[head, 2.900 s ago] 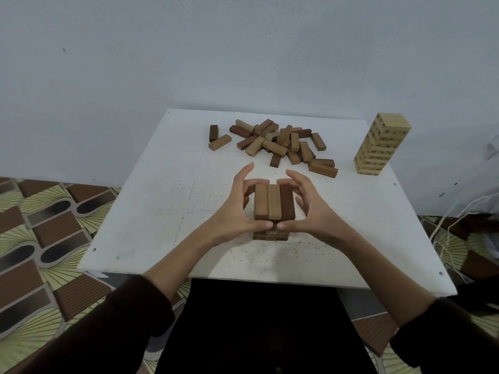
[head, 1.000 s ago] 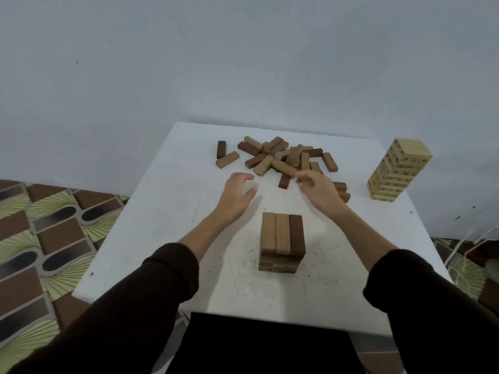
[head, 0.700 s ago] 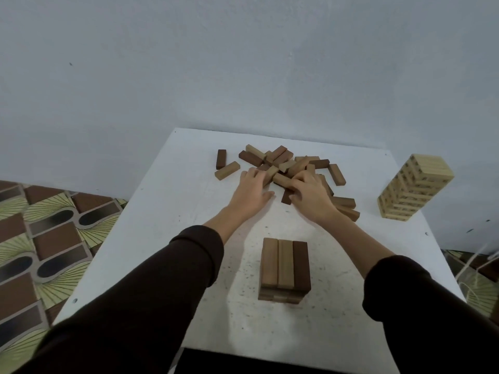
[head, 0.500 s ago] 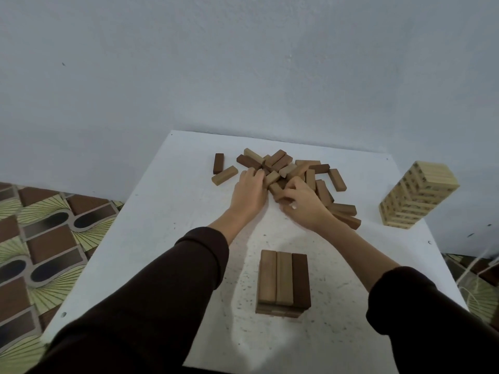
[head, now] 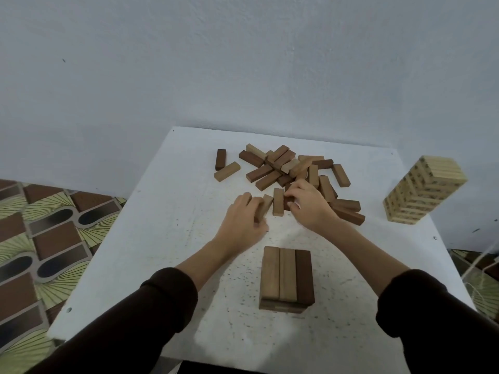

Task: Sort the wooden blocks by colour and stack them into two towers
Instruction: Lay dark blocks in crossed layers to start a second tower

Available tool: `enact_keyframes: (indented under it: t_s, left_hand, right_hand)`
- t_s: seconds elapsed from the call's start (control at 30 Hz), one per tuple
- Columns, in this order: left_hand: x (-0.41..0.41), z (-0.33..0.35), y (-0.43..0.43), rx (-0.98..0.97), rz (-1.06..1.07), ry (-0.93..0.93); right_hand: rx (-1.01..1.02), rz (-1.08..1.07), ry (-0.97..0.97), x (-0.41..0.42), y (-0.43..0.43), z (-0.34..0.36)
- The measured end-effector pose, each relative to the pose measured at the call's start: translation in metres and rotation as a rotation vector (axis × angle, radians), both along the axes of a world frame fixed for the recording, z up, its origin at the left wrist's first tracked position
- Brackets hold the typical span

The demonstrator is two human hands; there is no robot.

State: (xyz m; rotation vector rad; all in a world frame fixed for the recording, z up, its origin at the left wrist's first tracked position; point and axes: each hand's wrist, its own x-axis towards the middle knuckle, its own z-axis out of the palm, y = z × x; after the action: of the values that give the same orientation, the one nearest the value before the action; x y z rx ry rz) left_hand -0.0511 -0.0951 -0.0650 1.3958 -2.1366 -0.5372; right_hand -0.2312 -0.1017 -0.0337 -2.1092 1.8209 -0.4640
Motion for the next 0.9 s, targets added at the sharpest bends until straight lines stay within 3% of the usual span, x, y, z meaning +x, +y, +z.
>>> enact_keyframes:
  t_s: [0.2, 0.53, 0.77, 0.9]
  left_hand:
    - [-0.005, 0.008, 0.0, 0.229, -0.023, 0.161]
    - [-0.01, 0.016, -0.014, 0.214, -0.143, 0.05]
    - [-0.005, 0.02, -0.022, 0.318, -0.281, 0.07]
    - [0.002, 0.016, -0.023, 0.299, -0.237, 0.089]
  right_hand:
    - [-0.001, 0.001, -0.203, 0.001, 0.008, -0.003]
    - [0.093, -0.064, -0.249, -0.001, 0.006, -0.008]
    - [0.119, -0.041, -0.246, -0.001, 0.014, -0.009]
    - [0.13, -0.038, -0.267, 0.0, 0.018, -0.011]
